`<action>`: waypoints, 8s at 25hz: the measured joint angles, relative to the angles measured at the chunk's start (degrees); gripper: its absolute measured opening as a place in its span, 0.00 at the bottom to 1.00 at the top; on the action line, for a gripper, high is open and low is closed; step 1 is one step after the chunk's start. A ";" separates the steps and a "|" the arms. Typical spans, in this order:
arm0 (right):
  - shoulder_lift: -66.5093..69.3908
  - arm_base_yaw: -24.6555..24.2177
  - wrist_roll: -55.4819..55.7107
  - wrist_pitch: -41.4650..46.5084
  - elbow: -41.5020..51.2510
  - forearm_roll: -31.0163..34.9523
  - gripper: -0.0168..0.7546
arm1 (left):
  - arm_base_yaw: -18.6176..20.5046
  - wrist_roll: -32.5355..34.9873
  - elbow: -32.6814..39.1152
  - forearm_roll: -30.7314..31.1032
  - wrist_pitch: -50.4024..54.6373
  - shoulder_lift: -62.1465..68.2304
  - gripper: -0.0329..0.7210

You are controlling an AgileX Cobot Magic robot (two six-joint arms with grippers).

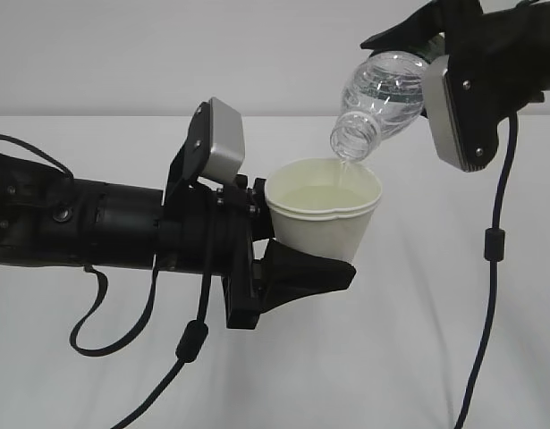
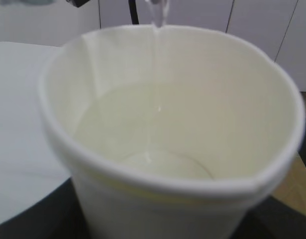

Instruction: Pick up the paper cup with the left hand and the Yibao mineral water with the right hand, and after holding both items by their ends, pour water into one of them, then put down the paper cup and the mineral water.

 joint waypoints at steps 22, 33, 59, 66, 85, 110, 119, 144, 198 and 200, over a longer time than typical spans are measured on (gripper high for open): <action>0.00 0.00 1.90 -1.30 0.00 0.00 0.56 | 0.00 0.00 0.00 0.10 0.00 0.00 0.65; 0.00 0.00 6.97 -2.24 0.00 0.00 0.56 | 0.00 0.00 0.00 0.10 0.00 0.00 0.65; 0.00 0.00 38.15 -4.82 0.00 4.63 0.56 | 0.00 0.00 0.00 0.10 0.00 0.00 0.65; 0.00 0.00 41.98 -5.81 0.00 7.61 0.55 | 0.00 0.00 0.00 0.10 0.00 0.00 0.65; 0.00 0.00 49.71 -5.48 0.00 16.35 0.56 | 0.00 0.00 0.00 0.10 0.00 0.00 0.65; 0.00 0.00 64.52 2.26 0.00 20.05 0.56 | -0.05 0.00 0.00 0.10 0.00 0.00 0.65; 0.00 0.00 67.71 3.96 0.00 22.58 0.56 | -0.05 0.00 0.00 0.10 0.00 0.00 0.65; 0.00 0.00 68.94 12.93 0.00 24.20 0.56 | -0.05 0.00 0.00 0.10 -0.10 0.00 0.65; 0.75 -12.09 69.13 15.78 0.00 29.56 0.55 | -0.05 0.00 0.00 0.10 -0.10 0.00 0.65; 1.30 -12.09 69.13 15.66 0.00 30.01 0.55 | -0.05 0.00 0.00 0.10 -0.10 0.00 0.65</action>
